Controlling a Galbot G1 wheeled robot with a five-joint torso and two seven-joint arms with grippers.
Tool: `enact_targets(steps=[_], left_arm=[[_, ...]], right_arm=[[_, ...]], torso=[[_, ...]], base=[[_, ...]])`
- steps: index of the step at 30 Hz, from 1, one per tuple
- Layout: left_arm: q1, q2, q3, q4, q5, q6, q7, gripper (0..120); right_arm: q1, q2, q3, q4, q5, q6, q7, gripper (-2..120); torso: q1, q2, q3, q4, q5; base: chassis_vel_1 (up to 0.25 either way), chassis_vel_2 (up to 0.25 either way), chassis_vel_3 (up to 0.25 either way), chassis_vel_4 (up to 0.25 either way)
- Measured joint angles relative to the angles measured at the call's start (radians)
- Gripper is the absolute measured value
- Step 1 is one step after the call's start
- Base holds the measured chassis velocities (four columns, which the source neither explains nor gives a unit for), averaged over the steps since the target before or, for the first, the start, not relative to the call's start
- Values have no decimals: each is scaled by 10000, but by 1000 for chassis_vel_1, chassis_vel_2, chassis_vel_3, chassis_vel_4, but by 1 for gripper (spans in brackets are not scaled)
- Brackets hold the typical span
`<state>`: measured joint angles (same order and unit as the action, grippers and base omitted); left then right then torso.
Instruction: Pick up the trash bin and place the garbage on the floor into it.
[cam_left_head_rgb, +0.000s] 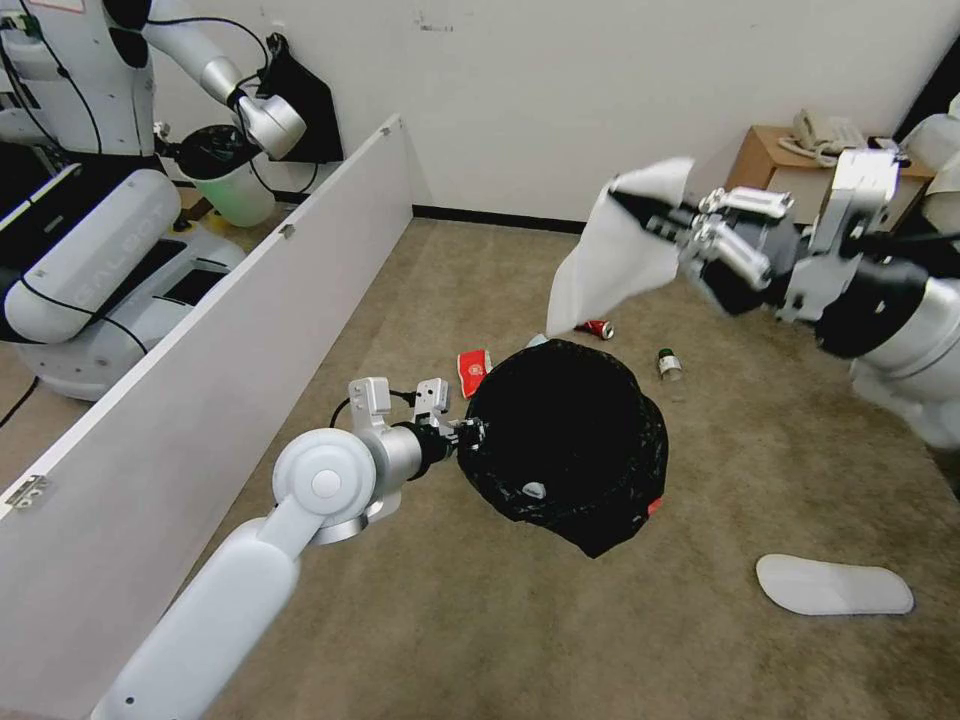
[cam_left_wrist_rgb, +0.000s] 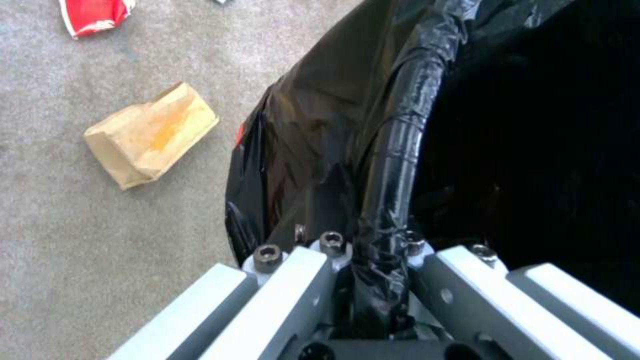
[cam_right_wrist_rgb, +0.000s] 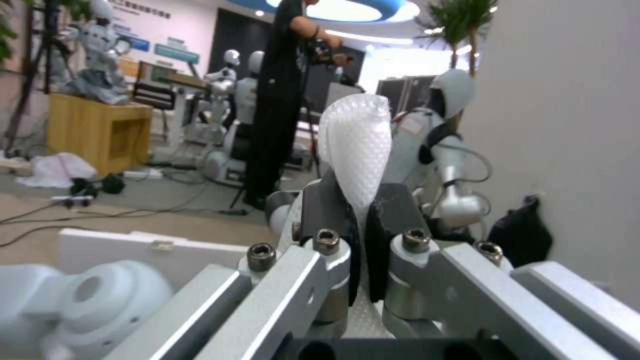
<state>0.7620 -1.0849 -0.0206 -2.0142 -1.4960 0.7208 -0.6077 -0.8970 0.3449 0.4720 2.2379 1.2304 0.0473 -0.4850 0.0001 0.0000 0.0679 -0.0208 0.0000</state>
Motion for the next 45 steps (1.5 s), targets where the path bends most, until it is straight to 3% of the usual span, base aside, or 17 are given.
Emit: enact_targets(steps=[16, 25, 45], left_arm=[[-445, -233, 493, 383, -141, -49, -278, 0], [-880, -485, 573, 591, -232, -42, -276, 0], [-923, -473, 463, 288, -378, -51, -306, 0]], right_arm=[[-1007, 962, -197, 213, -1474, 49, -680, 1], [-1168, 1062, -276, 58, -1761, 49, -887, 1], [-1434, 1040, -285, -62, -2229, 56, -1076, 1]], torso=[[0, -1, 1, 2, 0], [0, -2, 0, 2, 0], [-1, -2, 1, 0, 0]], base=[[0, 0, 0, 0], [0, 0, 0, 0], [0, 0, 0, 0]])
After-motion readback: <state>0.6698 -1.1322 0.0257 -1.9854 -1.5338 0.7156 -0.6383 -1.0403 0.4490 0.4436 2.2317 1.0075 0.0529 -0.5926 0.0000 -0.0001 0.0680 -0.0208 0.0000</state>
